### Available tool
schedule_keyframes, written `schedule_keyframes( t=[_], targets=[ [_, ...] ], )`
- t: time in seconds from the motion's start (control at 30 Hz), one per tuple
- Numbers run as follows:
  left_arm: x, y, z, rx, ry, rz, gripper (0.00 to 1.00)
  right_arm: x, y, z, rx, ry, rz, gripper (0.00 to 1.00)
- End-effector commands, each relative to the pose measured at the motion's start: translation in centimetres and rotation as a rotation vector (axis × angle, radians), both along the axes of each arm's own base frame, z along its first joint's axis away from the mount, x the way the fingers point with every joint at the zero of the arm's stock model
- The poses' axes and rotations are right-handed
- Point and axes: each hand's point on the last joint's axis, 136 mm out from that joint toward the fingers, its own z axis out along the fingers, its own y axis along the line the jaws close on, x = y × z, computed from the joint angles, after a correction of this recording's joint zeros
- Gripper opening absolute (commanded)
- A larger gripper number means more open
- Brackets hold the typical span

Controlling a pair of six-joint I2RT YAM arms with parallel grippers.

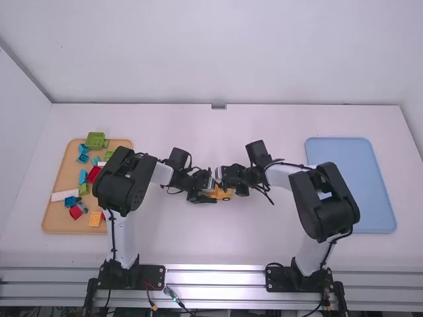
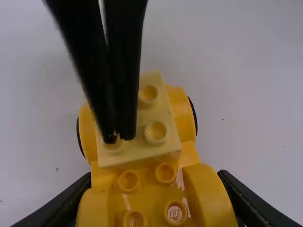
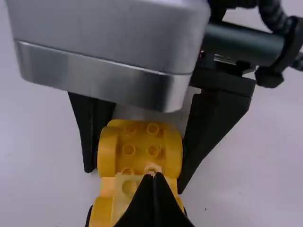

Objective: Assemble lego blocks to make yellow taxi

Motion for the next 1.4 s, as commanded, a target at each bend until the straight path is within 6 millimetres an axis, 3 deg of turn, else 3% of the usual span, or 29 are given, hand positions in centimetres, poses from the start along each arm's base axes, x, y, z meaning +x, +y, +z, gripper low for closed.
schedule_keyframes(
  t=[0.0,0.2,0.5,0.87,1.17,1.37],
  targets=[
    [-0.4,1.0,-2.1,0.081,0.007,0.019,0.31,-0.3,-0.9,-1.1,-0.050,0.039,-0.067,0.00],
    [-0.4,1.0,-2.1,0.081,0.007,0.019,0.31,-1.2,-1.5,-2.0,-0.056,0.046,-0.071,0.00],
    [-0.4,1.0,-2.1,0.080,0.005,0.018,0.28,-0.7,-3.0,-2.2,-0.060,0.080,-0.119,0.00],
    [-0.4,1.0,-2.0,0.078,0.005,0.018,0.27,-4.0,-2.9,-3.5,-0.117,0.090,0.006,0.00],
    [-0.2,1.0,-2.0,0.076,-0.002,0.019,0.26,-4.9,-3.4,-6.4,-0.148,0.161,0.004,0.00],
    [-0.2,0.9,-2.0,0.075,-0.005,0.019,0.26,-4.8,-3.2,-6.4,-0.145,0.173,0.008,0.00]
  ],
)
